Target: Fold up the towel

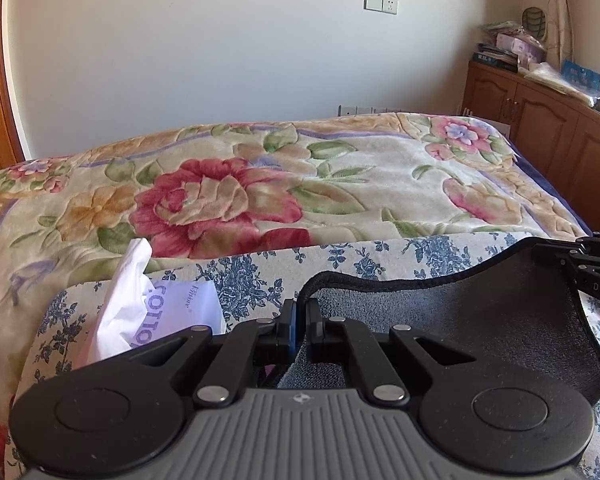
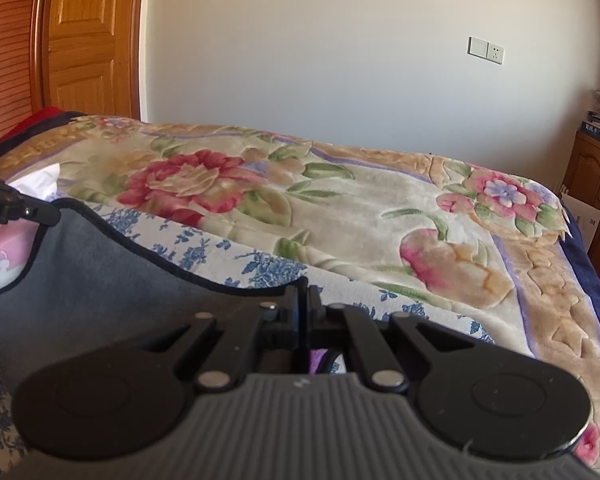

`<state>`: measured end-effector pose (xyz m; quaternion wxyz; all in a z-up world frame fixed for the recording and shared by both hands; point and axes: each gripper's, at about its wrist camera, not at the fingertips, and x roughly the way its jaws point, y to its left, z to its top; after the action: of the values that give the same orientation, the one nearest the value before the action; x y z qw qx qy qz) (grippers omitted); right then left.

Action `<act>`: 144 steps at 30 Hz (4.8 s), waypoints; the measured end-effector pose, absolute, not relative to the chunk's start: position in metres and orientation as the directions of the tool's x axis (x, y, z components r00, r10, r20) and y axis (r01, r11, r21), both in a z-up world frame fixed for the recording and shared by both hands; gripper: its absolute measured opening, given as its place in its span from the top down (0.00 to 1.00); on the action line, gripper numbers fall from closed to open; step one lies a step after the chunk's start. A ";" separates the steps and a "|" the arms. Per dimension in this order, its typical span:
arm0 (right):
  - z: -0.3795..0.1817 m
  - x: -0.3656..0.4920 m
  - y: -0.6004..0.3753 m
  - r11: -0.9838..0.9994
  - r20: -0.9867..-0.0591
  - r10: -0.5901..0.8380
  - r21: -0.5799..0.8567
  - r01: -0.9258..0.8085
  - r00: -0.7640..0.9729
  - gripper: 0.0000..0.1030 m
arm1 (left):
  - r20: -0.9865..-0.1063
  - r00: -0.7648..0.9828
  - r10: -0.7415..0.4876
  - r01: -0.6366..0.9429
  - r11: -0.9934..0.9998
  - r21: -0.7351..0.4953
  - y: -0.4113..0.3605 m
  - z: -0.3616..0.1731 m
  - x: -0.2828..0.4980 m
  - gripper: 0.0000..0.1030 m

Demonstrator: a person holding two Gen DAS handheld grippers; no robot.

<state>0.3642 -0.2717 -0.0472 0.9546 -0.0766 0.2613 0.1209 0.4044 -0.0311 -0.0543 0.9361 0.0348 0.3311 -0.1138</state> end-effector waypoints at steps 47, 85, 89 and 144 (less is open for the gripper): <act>-0.038 0.322 -0.268 0.979 -0.537 0.157 -0.024 -0.201 0.829 0.00 | -0.582 0.809 -0.087 0.150 0.987 0.061 -0.048 -0.042 0.359 0.02; 0.054 0.210 -0.250 0.985 -0.453 0.161 0.013 -0.174 0.877 0.00 | -0.536 0.840 -0.087 0.157 0.984 0.085 -0.037 0.042 0.226 0.02; 0.061 0.198 -0.252 0.985 -0.440 0.165 0.020 -0.174 0.883 0.00 | -0.533 0.842 -0.081 0.148 0.986 0.083 -0.034 0.044 0.210 0.02; 0.036 0.039 -0.246 0.988 -0.425 0.153 0.046 -0.148 0.892 0.00 | -0.483 0.871 -0.092 0.153 0.984 0.087 -0.021 0.023 0.037 0.00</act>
<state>0.0395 -0.2456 0.0363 0.9726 0.0062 0.2190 0.0774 0.0365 -0.0214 0.0225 0.9652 0.0613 0.2460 -0.0635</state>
